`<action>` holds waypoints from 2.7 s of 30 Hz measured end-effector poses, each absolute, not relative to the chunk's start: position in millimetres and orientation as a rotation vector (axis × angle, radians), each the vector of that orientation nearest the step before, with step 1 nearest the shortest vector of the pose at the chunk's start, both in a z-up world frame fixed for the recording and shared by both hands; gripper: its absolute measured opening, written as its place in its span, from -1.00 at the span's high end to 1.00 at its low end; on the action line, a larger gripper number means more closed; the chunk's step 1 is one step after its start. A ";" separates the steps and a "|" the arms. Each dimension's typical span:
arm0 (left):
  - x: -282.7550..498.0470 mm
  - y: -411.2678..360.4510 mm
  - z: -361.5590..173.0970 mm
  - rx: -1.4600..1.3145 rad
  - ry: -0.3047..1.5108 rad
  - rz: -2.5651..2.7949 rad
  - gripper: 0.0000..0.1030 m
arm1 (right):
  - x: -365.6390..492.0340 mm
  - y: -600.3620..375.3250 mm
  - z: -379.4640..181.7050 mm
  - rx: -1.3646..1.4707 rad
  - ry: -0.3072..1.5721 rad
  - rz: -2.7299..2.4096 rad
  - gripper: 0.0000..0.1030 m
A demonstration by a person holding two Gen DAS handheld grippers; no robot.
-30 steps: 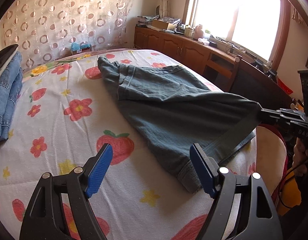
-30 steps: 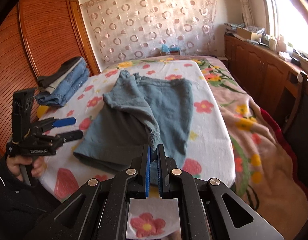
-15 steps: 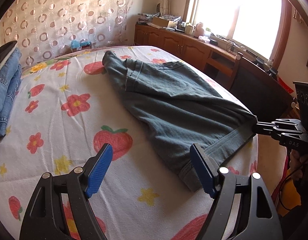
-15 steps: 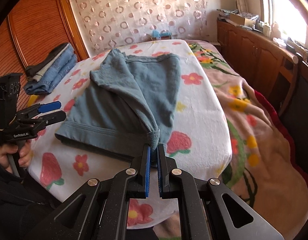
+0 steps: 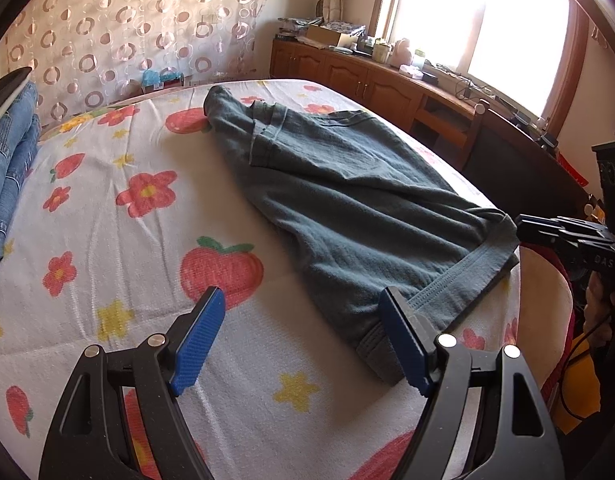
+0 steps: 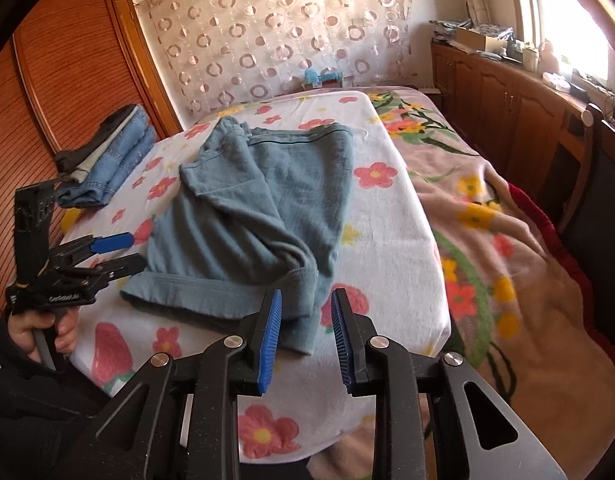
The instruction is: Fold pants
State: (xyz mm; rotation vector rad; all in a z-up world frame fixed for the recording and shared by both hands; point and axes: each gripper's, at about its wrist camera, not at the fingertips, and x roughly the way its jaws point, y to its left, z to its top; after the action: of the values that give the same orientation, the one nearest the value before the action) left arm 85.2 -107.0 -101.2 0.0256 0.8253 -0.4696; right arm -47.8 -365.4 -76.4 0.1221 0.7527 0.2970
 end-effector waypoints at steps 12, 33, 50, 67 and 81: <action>82.6 -102.2 -96.4 0.014 0.793 -0.456 -0.55 | -42.9 -363.6 -75.7 0.163 0.775 0.363 0.82; 87.5 -91.3 -84.9 -0.014 0.744 -0.426 -0.55 | -49.4 -377.6 -71.9 0.173 0.786 0.297 0.50; 105.5 -71.7 -45.8 0.022 0.651 -0.368 -0.55 | 8.8 -315.4 -61.4 0.073 0.656 0.387 0.21; 116.4 -48.7 -46.7 -0.012 0.643 -0.320 -0.55 | 81.3 -257.1 -64.6 -0.078 0.723 0.510 0.19; 114.8 -47.5 -59.9 -0.033 0.674 -0.324 -0.55 | 127.3 -210.7 -78.0 -0.147 0.818 0.606 0.60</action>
State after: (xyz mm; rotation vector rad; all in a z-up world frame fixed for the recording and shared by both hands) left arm 114.8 -47.5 -59.9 -0.0333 0.6740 -0.3242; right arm 127.3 -210.7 -78.0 -0.1474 0.8182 0.6061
